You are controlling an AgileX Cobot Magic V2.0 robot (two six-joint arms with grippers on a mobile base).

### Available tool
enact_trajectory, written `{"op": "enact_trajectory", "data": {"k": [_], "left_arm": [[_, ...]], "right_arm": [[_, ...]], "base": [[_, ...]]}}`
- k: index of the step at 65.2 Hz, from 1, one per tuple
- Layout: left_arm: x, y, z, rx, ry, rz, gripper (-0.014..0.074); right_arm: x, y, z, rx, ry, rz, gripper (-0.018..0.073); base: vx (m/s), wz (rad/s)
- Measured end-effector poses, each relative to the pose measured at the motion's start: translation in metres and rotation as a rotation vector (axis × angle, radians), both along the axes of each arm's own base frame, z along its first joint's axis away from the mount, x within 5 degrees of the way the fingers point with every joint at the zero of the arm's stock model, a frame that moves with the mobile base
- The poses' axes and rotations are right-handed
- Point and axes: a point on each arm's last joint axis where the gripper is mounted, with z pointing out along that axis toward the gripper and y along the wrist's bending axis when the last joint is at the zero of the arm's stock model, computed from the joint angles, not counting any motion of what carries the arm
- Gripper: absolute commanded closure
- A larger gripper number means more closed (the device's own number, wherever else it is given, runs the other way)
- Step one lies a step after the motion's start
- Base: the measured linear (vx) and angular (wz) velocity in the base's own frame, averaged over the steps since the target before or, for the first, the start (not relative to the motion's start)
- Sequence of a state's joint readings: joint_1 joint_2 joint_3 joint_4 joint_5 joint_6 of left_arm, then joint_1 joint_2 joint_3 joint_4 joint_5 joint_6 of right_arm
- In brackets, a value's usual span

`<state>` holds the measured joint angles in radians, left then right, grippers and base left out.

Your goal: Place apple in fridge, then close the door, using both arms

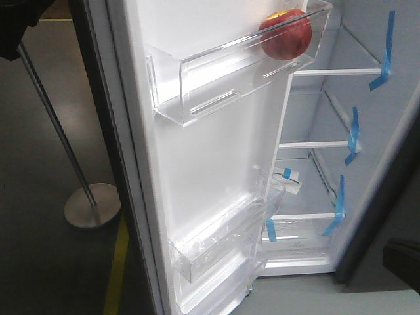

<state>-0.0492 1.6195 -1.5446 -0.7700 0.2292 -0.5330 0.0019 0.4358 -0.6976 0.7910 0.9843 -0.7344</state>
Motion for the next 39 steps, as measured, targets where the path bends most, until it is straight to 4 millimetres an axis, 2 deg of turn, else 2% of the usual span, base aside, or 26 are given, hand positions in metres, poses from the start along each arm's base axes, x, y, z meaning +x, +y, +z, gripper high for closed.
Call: {"op": "enact_trajectory", "data": {"k": [23, 39], "left_arm": [[-0.002, -0.009, 0.005, -0.016, -0.051, -0.096, 0.0333], [-0.004, -0.017, 0.011, 0.028, -0.134, -0.203, 0.0303]], "right_arm": [[0.000, 0.000, 0.000, 0.000, 0.000, 0.000, 0.0562], [0.000, 0.000, 0.000, 0.000, 0.000, 0.000, 0.0562]], "base": [[0.00, 0.00], [0.00, 0.00]]}}
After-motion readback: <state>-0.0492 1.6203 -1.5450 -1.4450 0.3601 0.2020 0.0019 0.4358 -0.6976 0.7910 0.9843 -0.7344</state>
